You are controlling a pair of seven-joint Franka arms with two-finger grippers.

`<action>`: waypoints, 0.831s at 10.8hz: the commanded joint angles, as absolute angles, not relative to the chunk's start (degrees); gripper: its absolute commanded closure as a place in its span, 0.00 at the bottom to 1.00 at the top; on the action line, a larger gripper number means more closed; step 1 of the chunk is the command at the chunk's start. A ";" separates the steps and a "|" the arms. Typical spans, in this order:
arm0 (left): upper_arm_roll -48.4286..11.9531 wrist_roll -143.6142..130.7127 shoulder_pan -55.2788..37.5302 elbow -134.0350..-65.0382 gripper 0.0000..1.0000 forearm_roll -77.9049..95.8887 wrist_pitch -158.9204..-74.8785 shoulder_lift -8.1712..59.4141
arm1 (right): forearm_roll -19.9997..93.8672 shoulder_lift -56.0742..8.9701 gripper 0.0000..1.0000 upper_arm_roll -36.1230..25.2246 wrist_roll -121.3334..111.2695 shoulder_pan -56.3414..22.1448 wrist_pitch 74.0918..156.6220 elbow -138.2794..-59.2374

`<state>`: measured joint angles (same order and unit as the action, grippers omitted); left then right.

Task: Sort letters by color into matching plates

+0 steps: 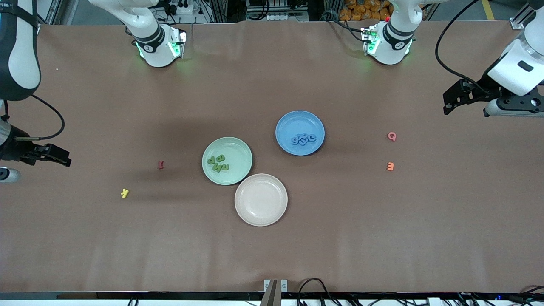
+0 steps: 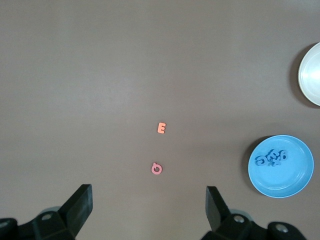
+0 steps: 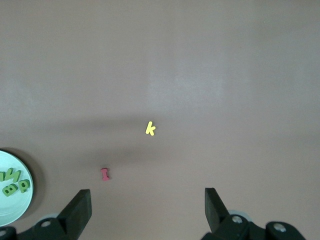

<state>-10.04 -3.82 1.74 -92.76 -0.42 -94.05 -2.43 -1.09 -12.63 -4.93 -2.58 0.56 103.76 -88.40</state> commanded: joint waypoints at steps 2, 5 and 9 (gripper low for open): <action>-9.93 -3.34 2.11 -95.98 0.00 1.14 -96.06 -5.10 | -1.67 -11.69 0.00 -4.57 -2.29 1.05 97.40 -83.77; -10.11 -3.25 2.11 -95.45 0.00 1.14 -96.06 -4.75 | -1.58 -11.60 0.00 -4.57 -2.20 1.05 91.69 -79.56; -10.02 -3.25 2.11 -95.19 0.00 0.97 -96.15 -3.69 | -1.14 -10.64 0.00 -4.57 -1.93 0.97 87.73 -77.61</action>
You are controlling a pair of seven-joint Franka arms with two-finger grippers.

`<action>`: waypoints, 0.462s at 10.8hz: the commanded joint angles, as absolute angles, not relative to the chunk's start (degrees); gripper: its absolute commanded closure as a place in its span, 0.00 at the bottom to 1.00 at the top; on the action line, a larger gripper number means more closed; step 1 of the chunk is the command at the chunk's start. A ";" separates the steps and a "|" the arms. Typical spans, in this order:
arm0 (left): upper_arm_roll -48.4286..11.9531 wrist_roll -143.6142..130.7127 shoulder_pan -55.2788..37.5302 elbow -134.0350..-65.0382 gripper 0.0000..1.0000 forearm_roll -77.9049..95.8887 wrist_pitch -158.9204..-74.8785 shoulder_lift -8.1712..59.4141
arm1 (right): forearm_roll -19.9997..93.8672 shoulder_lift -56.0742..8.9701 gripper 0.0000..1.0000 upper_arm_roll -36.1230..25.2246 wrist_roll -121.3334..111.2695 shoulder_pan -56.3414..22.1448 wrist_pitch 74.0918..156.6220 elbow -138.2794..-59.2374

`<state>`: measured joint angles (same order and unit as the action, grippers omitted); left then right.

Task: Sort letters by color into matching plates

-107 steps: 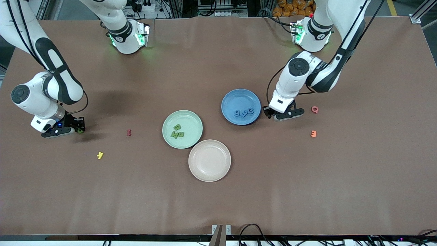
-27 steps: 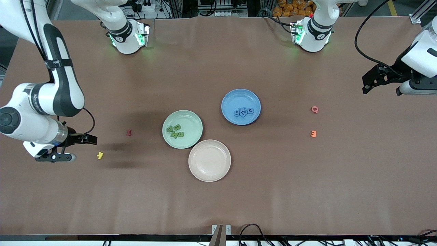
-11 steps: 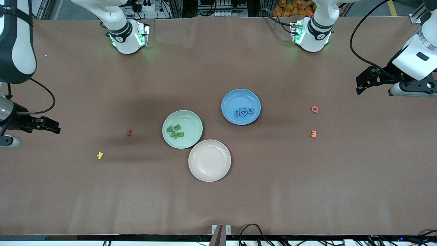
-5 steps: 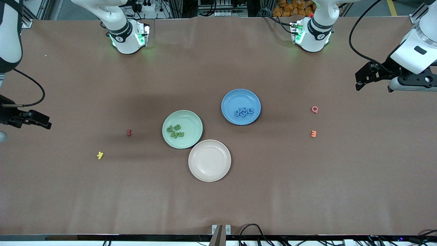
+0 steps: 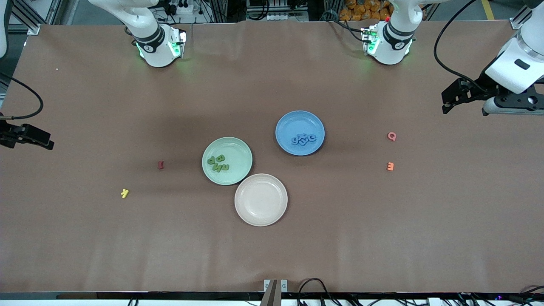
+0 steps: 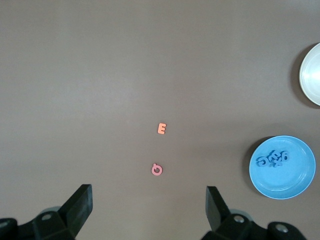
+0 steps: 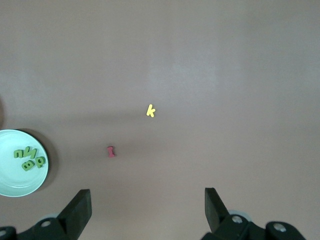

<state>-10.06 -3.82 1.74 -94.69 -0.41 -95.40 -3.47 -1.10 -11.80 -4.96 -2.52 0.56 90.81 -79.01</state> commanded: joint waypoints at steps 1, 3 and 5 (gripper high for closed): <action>-9.93 -3.16 2.11 -95.19 0.00 0.79 -96.15 -3.69 | -1.14 -9.76 0.00 -4.57 -1.85 1.05 86.06 -77.00; -9.93 -3.16 2.20 -95.19 0.00 0.44 -96.33 -3.26 | -1.14 -9.67 0.00 -4.66 -1.93 0.97 82.99 -75.51; -9.93 -3.16 3.07 -95.19 0.00 0.35 -96.33 -3.25 | -1.23 -9.41 0.00 -4.75 -1.67 0.88 81.65 -75.32</action>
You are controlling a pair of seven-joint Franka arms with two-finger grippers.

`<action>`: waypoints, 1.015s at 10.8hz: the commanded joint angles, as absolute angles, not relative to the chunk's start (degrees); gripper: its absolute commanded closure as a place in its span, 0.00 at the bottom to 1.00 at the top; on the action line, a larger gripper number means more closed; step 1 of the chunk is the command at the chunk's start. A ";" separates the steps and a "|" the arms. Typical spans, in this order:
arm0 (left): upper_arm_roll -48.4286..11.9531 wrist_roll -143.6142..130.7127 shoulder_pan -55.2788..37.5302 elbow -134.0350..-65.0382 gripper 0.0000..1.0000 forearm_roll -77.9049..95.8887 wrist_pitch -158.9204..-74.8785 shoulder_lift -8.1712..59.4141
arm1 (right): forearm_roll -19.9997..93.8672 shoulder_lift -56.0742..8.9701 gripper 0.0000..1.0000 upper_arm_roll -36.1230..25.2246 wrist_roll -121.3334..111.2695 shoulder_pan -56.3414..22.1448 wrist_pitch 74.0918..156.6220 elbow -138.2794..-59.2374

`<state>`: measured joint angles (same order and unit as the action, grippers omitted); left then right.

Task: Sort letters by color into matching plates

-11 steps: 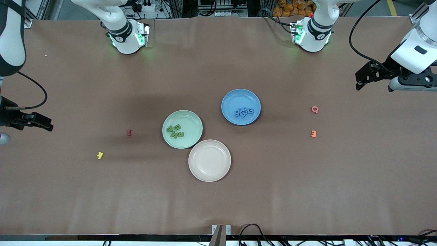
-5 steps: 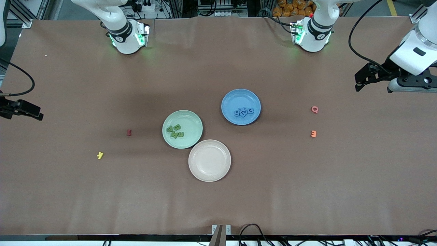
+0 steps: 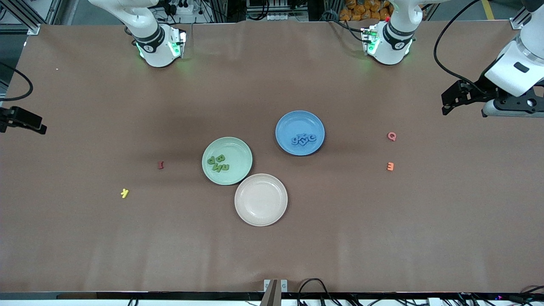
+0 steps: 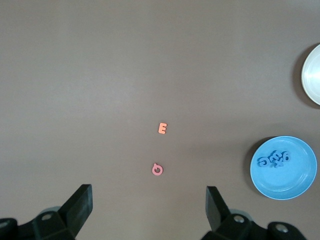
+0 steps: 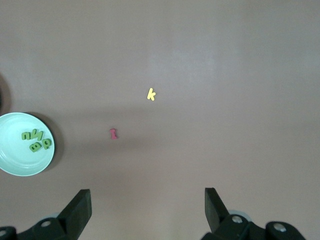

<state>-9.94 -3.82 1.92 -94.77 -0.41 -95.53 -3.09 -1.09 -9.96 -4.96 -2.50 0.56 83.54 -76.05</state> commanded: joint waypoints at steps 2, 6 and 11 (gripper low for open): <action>-9.93 -3.08 3.16 -95.27 0.00 0.35 -96.33 -3.25 | -1.49 -9.58 0.00 -5.53 -1.76 0.44 82.52 -75.85; -9.93 -3.08 3.16 -95.36 0.00 0.35 -96.33 -3.16 | -1.23 -9.84 0.00 -5.45 -1.76 0.53 83.84 -76.20; -9.93 -3.08 3.25 -95.36 0.00 0.35 -96.33 -3.16 | -1.06 -8.70 0.00 -11.42 2.36 -6.94 90.18 -81.12</action>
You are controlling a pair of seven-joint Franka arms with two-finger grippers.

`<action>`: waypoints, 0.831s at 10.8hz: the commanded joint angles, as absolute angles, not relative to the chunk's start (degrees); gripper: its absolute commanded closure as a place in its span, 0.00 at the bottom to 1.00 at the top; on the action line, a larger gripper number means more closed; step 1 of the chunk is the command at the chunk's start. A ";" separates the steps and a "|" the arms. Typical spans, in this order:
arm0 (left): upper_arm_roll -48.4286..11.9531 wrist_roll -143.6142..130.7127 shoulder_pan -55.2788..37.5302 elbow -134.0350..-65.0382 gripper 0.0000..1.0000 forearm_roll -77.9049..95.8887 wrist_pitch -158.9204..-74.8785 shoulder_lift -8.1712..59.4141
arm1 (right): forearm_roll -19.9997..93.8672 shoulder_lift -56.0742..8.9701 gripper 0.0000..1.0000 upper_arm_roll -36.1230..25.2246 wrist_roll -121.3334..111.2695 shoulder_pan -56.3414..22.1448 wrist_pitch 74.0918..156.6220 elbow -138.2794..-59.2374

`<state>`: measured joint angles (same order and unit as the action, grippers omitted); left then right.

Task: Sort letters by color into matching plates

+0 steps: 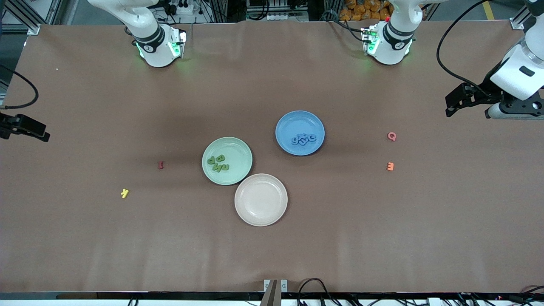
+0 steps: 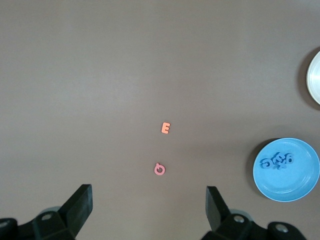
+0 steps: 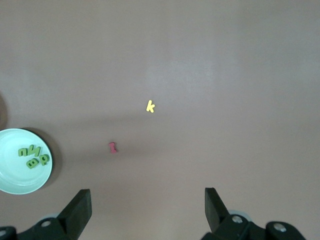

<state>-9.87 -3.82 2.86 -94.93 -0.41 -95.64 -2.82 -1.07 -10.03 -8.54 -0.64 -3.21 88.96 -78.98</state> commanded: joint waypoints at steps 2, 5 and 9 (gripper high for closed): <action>-9.93 -3.08 3.16 -95.54 0.00 0.35 -96.24 -3.34 | -1.05 -6.69 0.00 -11.43 2.29 -6.94 92.44 -84.09; -9.93 -2.99 3.25 -95.54 0.00 0.35 -96.24 -3.34 | -1.05 -5.71 0.00 -11.16 2.37 -6.94 93.69 -85.87; -9.93 -2.90 3.25 -95.63 0.00 0.35 -96.15 -3.69 | -1.05 -4.31 0.00 -10.99 2.37 -7.21 93.78 -86.31</action>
